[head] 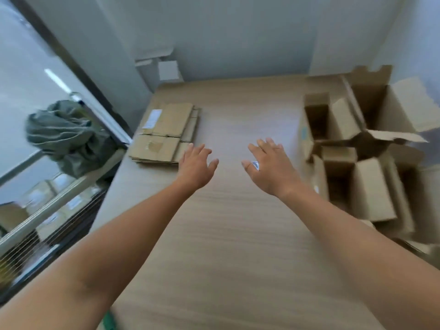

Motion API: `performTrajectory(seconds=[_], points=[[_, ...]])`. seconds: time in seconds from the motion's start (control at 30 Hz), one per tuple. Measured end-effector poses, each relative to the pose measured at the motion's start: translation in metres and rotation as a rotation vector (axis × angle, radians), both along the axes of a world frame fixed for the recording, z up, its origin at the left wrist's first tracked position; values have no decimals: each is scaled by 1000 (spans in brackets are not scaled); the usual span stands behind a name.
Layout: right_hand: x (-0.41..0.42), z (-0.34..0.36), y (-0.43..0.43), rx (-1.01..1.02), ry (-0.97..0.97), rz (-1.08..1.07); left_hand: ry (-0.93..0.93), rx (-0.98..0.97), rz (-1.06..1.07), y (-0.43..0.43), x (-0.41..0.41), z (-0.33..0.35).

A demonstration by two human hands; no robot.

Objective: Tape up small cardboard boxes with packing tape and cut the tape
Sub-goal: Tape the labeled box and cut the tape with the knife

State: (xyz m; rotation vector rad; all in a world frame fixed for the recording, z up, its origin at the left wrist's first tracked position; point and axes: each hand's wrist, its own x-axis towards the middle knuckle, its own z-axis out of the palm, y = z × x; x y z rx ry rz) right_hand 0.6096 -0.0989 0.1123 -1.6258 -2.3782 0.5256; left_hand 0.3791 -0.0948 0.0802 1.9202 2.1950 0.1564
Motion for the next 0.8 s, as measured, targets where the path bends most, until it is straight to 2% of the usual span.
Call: performTrajectory(seconds=[0.1,0.2,0.43,0.6,0.8], points=[[-88,-9,27,-32,-9,95,21,-28,125,10,-87,-2],[-167,-31,56,-93,-22,148,-32,-49,226,30,-162,-19],[-303,-117,149,-228,-13,89,-207,-43,347,124,-295,-104],[-350,-159,197,-276,29,-62,-403,6,402,180,-337,-137],[-358,-171,195,-211,214,-193,-401,122,389,181,-346,-137]])
